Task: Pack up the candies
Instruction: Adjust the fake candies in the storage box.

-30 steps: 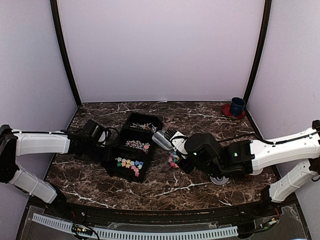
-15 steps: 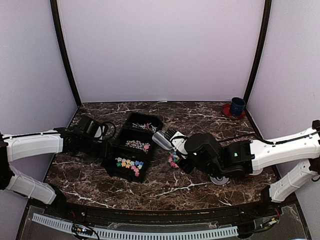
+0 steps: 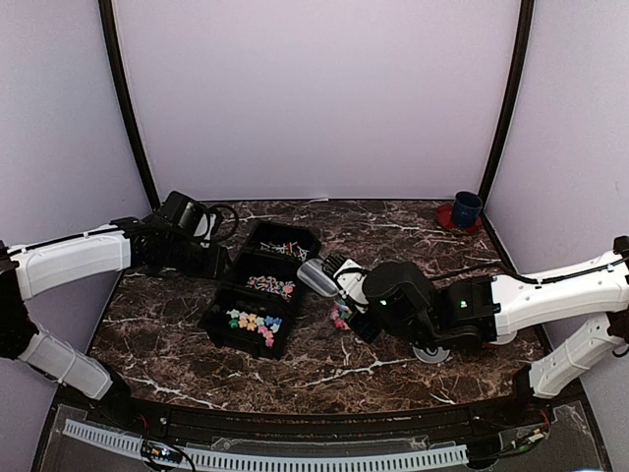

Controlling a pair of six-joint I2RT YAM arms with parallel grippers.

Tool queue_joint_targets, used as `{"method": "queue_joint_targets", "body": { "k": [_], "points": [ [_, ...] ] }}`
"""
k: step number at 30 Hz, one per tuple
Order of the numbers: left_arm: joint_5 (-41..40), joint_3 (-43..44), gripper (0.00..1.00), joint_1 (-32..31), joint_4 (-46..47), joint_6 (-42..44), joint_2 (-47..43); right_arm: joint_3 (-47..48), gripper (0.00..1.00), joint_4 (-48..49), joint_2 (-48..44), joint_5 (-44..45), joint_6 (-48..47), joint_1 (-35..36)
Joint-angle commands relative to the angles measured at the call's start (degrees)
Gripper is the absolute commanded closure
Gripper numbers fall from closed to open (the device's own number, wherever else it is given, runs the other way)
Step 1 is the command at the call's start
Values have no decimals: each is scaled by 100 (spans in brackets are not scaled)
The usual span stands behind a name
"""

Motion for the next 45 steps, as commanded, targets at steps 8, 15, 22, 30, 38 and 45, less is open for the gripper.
{"method": "queue_joint_targets", "body": {
  "k": [8,15,22,30,38,45],
  "points": [
    [497,985,53,609,-147,511,1386,-11,100,280,-191,-107,230,74],
    [508,1599,53,622,-389,633,1873,-116,100,358,-191,-88,276,81],
    [506,1603,54,618,-394,663,2133,-117,100,283,-220,-17,305,82],
    [344,1664,61,614,-457,690,2465,-70,100,310,-184,-17,290,85],
    [-95,1746,67,440,-640,831,2736,-35,100,249,-83,-23,303,82],
    [-82,1736,74,420,-636,834,2783,49,100,171,30,-81,288,90]
  ]
}}
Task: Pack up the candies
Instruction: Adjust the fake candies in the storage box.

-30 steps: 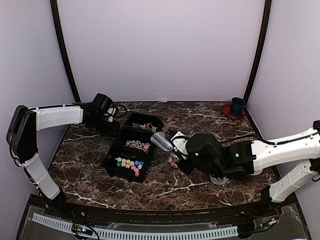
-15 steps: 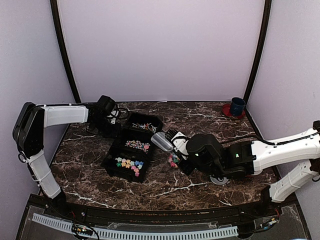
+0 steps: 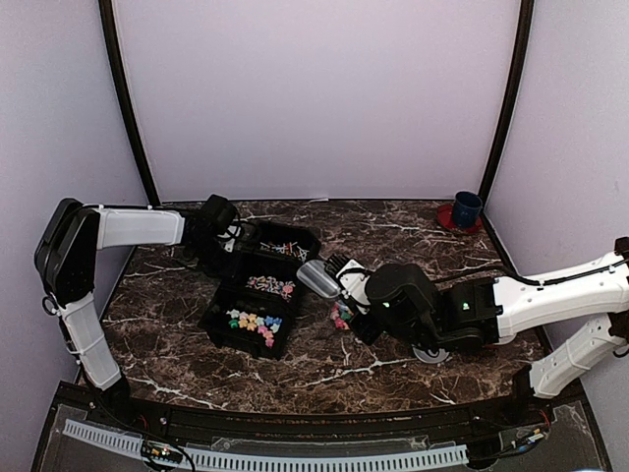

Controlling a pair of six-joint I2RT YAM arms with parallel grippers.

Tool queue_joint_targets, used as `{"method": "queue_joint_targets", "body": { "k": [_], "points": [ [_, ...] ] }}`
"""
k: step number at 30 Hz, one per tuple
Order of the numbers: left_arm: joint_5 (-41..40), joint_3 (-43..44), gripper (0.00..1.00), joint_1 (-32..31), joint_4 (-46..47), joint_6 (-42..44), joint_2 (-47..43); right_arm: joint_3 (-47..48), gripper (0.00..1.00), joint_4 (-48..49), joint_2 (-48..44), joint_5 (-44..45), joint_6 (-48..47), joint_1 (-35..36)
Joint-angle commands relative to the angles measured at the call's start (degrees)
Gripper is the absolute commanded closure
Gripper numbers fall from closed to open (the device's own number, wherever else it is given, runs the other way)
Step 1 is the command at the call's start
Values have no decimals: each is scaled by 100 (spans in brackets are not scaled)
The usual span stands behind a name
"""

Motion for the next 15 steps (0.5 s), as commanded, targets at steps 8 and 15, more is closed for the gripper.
{"method": "queue_joint_targets", "body": {
  "k": [8,15],
  "points": [
    [41,117,80,-16,-162,79,123,521,100,-281,319,-106,-67,54],
    [103,122,87,-21,-151,78,204,821,100,-476,453,-194,-131,58]
  ]
}}
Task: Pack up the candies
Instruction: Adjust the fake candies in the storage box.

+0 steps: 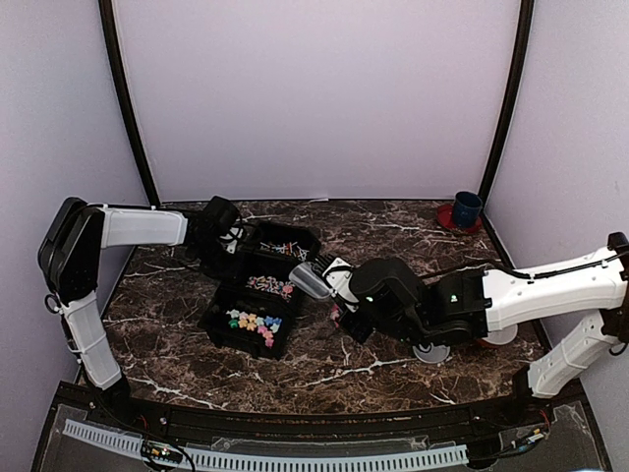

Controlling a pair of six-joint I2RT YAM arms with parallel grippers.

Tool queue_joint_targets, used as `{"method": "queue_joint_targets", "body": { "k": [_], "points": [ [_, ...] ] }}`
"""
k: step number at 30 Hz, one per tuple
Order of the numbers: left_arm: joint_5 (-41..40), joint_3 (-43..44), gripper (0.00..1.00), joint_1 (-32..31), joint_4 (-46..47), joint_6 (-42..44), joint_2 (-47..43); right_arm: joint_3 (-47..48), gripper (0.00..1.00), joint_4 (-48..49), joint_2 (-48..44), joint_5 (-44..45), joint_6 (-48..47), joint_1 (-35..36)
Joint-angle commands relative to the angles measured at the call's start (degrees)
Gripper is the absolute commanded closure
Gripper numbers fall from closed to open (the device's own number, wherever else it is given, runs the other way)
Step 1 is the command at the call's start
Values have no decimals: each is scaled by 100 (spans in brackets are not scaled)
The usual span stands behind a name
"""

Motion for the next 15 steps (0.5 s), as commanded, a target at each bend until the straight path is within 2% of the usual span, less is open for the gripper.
{"method": "queue_joint_targets", "body": {
  "k": [1,6,11,15],
  "points": [
    [3,74,89,-13,-159,56,72,297,100,-28,78,-81,-69,57],
    [75,52,100,-13,-149,35,34,443,100,-174,133,-107,-70,82],
    [409,-38,100,-10,-94,-88,-205,671,100,-423,64,-128,40,100],
    [1004,-309,100,-8,180,-258,-596,792,100,-559,-129,-106,222,106]
  ]
}}
